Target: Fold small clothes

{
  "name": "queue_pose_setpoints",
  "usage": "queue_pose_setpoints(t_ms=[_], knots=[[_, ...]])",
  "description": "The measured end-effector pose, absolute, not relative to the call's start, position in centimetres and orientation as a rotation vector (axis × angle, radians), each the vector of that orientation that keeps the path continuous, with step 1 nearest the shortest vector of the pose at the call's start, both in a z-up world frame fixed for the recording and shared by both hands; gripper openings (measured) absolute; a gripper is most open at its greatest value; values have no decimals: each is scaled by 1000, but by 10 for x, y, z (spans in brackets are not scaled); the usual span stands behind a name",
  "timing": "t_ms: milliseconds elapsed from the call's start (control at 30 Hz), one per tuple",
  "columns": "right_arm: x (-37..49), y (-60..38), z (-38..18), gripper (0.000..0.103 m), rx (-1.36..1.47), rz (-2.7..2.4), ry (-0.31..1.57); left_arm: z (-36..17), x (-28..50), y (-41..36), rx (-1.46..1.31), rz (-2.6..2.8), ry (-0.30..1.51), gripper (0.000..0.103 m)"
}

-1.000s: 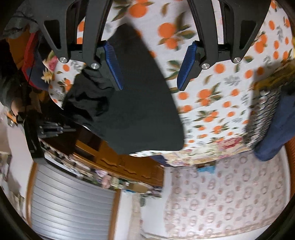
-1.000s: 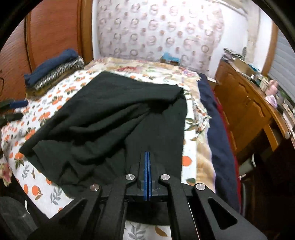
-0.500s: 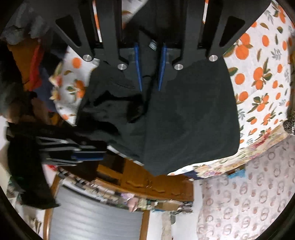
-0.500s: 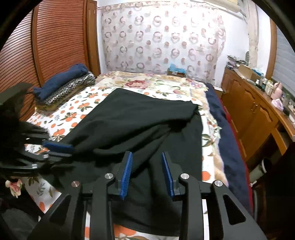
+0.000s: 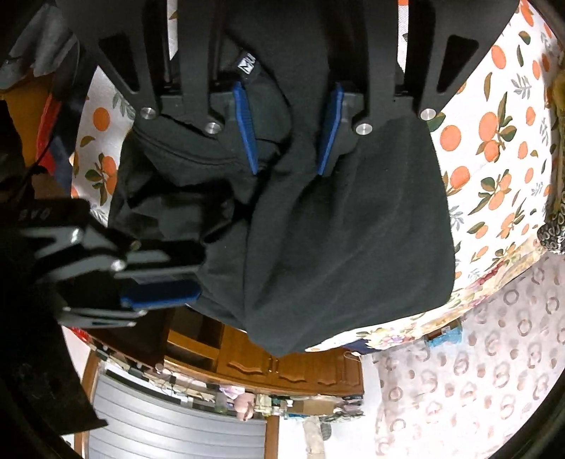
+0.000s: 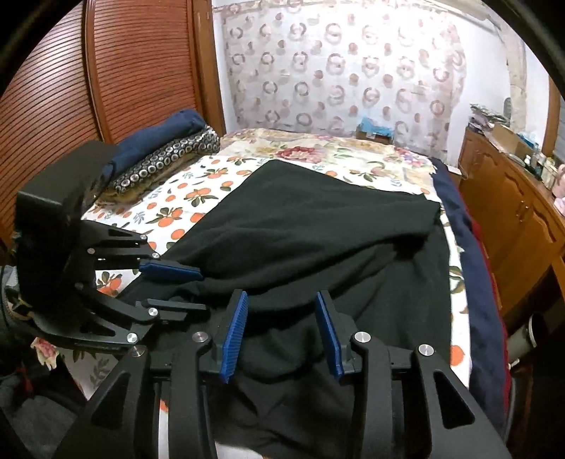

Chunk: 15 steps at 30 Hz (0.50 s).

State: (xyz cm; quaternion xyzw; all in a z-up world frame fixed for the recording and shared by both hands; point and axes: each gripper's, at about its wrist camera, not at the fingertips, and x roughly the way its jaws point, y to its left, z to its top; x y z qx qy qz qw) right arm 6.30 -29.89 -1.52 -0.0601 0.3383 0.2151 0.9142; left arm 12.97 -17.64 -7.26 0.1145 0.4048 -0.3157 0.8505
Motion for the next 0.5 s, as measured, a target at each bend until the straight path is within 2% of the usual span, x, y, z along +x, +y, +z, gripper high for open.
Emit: queue_pose_setpoints(t_ms=[67, 133, 200, 233, 267, 300, 500], knots=[[70, -298, -20, 41, -116, 441, 723, -74, 130, -174, 230, -663, 845, 36], [77, -300, -24, 41, -110, 420, 753, -74, 131, -172, 236, -637, 843, 11], [82, -306, -30, 41, -98, 414, 779, -72, 135, -167, 203, -645, 850, 7], [82, -308, -32, 32, -96, 415, 786, -68, 134, -165, 191, -644, 843, 6], [82, -311, -33, 14, -96, 420, 787, -64, 133, -163, 183, -643, 826, 6], [80, -313, -33, 7, -98, 425, 785, -56, 130, -160, 163, -660, 800, 6], [53, -346, -16, 4, -94, 379, 710, -16, 117, -149, 54, -746, 716, 6]])
